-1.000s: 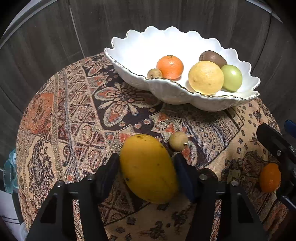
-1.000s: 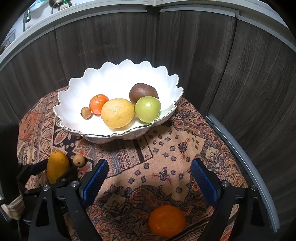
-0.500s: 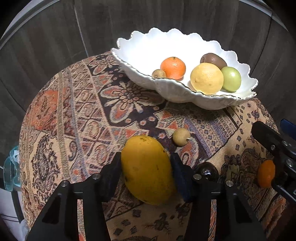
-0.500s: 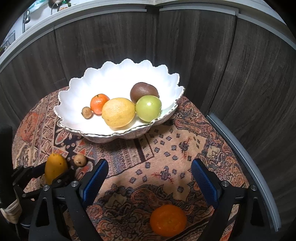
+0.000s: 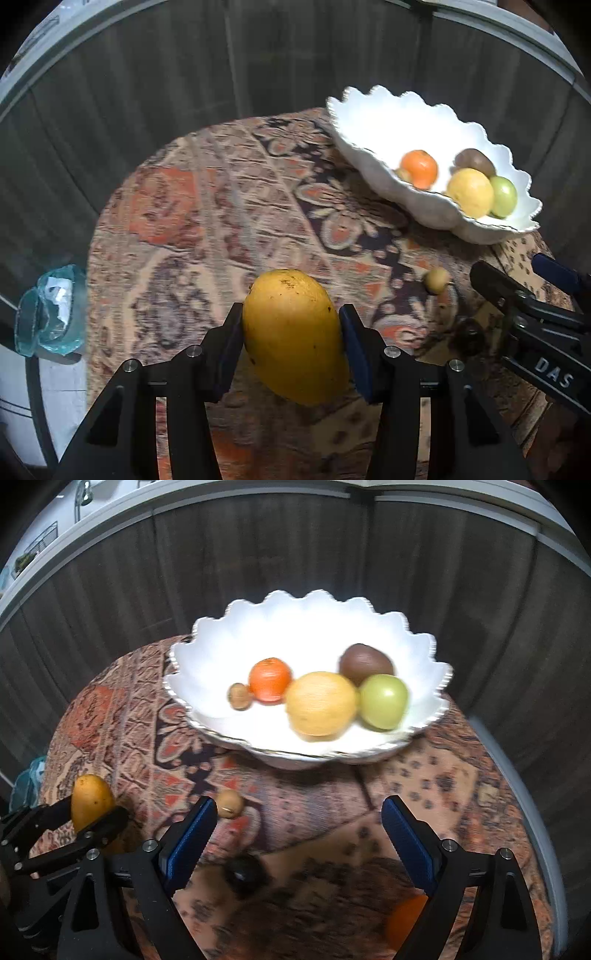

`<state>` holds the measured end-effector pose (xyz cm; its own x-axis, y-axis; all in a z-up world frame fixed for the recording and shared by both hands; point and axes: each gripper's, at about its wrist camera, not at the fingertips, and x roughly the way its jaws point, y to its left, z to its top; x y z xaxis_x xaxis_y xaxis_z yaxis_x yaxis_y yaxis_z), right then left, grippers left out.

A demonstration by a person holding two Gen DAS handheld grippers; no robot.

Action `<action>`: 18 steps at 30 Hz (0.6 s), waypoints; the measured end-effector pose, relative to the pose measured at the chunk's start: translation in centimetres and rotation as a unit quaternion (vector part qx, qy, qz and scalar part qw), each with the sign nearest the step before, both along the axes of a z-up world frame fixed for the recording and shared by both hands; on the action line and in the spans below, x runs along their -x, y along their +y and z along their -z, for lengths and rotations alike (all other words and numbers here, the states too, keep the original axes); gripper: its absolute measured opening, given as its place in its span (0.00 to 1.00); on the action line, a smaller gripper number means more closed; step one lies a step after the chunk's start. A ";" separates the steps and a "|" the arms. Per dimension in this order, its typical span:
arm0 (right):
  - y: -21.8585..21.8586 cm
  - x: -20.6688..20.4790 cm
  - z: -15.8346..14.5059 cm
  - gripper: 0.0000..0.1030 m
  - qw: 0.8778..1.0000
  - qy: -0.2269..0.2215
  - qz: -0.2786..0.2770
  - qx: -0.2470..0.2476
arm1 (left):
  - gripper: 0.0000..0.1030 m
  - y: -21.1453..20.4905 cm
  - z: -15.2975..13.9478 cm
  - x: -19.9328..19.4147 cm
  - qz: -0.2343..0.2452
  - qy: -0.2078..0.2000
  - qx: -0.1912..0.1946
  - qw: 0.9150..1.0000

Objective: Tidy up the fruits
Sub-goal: 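Grasp the yellow mango with the left tool while the right tool grasps the small brown fruit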

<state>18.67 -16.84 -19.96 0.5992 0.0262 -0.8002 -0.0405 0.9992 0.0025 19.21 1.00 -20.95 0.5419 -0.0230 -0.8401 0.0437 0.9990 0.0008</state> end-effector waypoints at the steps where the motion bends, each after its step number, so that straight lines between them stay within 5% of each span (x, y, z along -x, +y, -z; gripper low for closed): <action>1: 0.6 -0.2 0.3 0.89 1.000 0.002 -0.004 0.000 | 0.49 0.4 0.0 -0.1 -0.004 -0.001 -0.001 1.000; 9: 3.3 -1.8 2.2 0.74 1.000 0.023 -0.020 0.002 | 0.49 3.3 0.4 -0.3 -0.035 -0.002 0.012 0.999; 18: 4.1 -2.7 4.4 0.30 0.998 0.058 -0.032 -0.015 | 0.49 3.7 0.3 -0.2 -0.041 -0.008 0.017 0.999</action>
